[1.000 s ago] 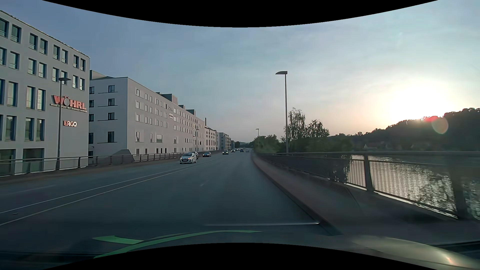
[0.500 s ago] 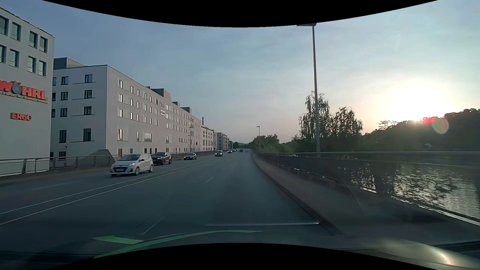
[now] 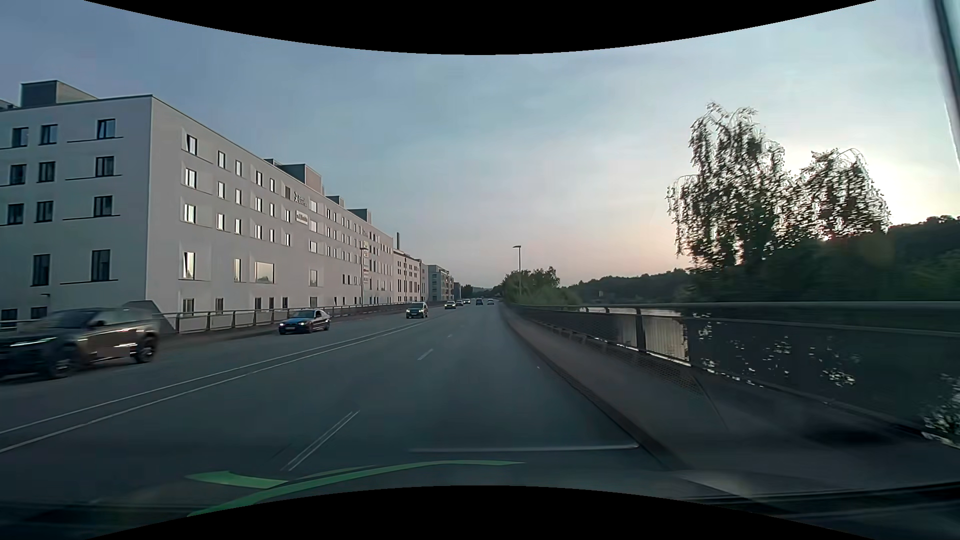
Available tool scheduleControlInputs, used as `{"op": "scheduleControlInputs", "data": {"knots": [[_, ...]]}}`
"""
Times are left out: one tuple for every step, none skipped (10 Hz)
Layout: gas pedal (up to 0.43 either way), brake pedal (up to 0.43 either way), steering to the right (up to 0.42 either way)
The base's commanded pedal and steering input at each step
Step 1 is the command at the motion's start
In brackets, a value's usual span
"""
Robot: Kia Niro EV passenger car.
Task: Follow the waypoints while adhering to traffic rules and regulations
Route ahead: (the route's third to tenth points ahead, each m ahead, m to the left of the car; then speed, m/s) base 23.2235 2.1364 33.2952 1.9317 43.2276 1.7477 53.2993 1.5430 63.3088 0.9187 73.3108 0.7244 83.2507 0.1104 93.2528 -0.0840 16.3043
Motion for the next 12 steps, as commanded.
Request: {"op": "scheduleControlInputs", "data": {"knots": [[0.358,0.0,0.006],[0.358,0.0,0.006],[0.35,0.0,0.005],[0.339,0.0,0.006],[0.331,0.0,0.005],[0.331,0.0,0.005],[0.331,0.0,0.005],[0.331,0.0,0.004],[0.319,0.0,0.004],[0.319,0.0,0.003],[0.268,0.0,0.003],[0.26,0.0,0.004]]}}
